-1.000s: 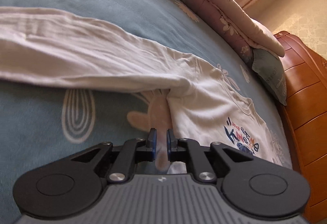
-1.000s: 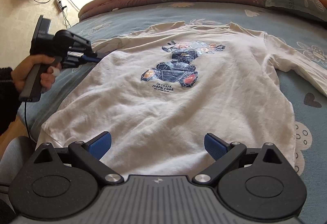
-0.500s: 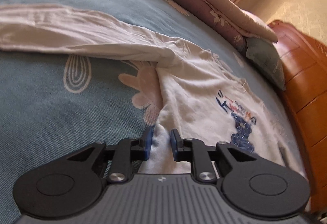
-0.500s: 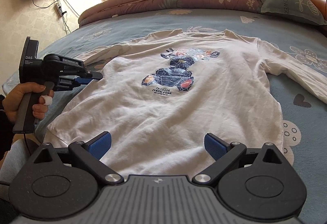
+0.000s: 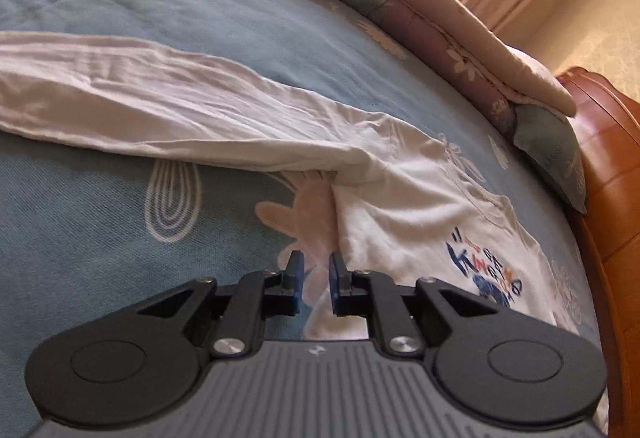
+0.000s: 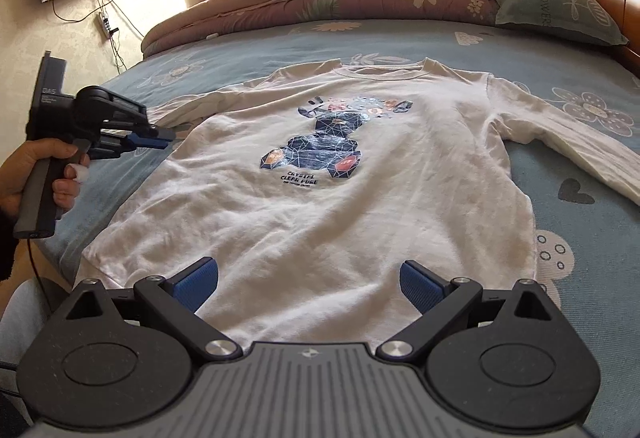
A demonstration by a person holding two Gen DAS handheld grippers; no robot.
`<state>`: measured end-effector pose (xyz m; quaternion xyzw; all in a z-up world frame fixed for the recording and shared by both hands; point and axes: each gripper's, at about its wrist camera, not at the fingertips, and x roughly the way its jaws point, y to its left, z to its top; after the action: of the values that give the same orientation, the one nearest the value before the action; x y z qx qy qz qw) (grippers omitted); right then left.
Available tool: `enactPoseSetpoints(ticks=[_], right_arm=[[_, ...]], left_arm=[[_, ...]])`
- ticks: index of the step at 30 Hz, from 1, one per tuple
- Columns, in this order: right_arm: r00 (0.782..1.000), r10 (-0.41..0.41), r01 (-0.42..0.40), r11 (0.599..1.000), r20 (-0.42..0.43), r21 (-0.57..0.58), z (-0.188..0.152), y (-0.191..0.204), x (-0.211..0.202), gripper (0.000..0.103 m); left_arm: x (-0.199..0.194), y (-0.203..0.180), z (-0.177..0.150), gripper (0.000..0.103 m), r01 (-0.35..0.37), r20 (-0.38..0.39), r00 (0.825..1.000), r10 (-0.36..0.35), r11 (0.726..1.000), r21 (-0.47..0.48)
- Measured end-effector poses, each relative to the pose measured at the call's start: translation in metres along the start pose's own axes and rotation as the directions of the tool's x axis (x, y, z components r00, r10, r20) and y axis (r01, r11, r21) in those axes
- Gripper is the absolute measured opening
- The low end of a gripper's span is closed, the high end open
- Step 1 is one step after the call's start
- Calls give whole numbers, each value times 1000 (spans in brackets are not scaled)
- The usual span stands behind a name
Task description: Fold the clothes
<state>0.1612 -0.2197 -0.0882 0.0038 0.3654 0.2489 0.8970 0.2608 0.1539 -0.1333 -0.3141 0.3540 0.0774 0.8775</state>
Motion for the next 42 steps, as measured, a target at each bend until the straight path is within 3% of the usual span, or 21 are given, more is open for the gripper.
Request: enactPoseSetpoints(ticks=[1, 9, 15, 17, 19, 21, 23, 25, 27, 30, 31, 32, 34, 36, 38, 40, 42], right_arm=[[1000, 0, 0, 1000, 2, -6, 0, 1, -1, 100], [1000, -24, 25, 1000, -13, 10, -4, -8, 0, 100], [999, -11, 10, 1000, -35, -17, -7, -1, 8, 100], [999, -12, 11, 1000, -39, -25, -8, 0, 9, 100], [999, -15, 14, 1000, -42, -20, -8, -1, 10, 100], [999, -18, 17, 1000, -43, -17, -7, -1, 11, 100], [999, -22, 21, 1000, -47, -19, -8, 0, 11, 100], [998, -29, 28, 999, -55, -28, -9, 1, 13, 100], [998, -36, 33, 999, -60, -39, -9, 3, 14, 100], [997, -42, 38, 997, -62, -60, -10, 8, 14, 100], [997, -46, 42, 997, -61, -66, -10, 8, 13, 100], [997, -49, 45, 997, -57, -70, -10, 8, 11, 100], [998, -47, 44, 997, -47, -65, -10, 7, 8, 100], [999, -41, 39, 998, -36, -53, -9, 4, 6, 100], [999, -39, 38, 998, -32, -45, -8, 3, 8, 100], [999, -35, 34, 999, -26, -38, -7, 2, 9, 100], [999, -28, 27, 999, -25, -39, -7, 5, 10, 100]], left_arm=[[11, 2, 2, 10, -6, -7, 1000, 6, 1000, -28], [24, 7, -5, 11, 152, 1, 988, -153, 981, -118], [24, 17, -9, 11, 204, 7, 978, -207, 960, -194], [24, 13, -11, 14, 204, -2, 978, -207, 968, -149], [21, -1, -13, 17, 169, -11, 986, -169, 986, -15], [18, -21, -16, 17, 108, -13, 994, -108, 983, 151], [17, -42, -22, 18, 38, -4, 999, -39, 944, 327], [16, -63, -30, 18, -28, 15, 1000, 24, 873, 487], [17, -68, -33, 16, -114, 59, 993, 98, 840, 531], [17, -75, -35, 18, -242, 131, 970, 205, 778, 580], [17, -78, -36, 1, -284, 156, 959, 238, 754, 593], [19, -71, -33, 0, -367, 207, 930, 304, 722, 587], [12, -45, -13, 1, -295, 153, 955, 253, 818, 494], [1, -30, 3, 3, -263, 115, 965, 237, 872, 413], [-2, -19, 9, 3, -129, 49, 992, 120, 939, 318], [-5, -9, 14, 4, 11, -5, 1000, -10, 978, 210], [4, -10, 10, 5, 76, -39, 997, -71, 986, 151]])
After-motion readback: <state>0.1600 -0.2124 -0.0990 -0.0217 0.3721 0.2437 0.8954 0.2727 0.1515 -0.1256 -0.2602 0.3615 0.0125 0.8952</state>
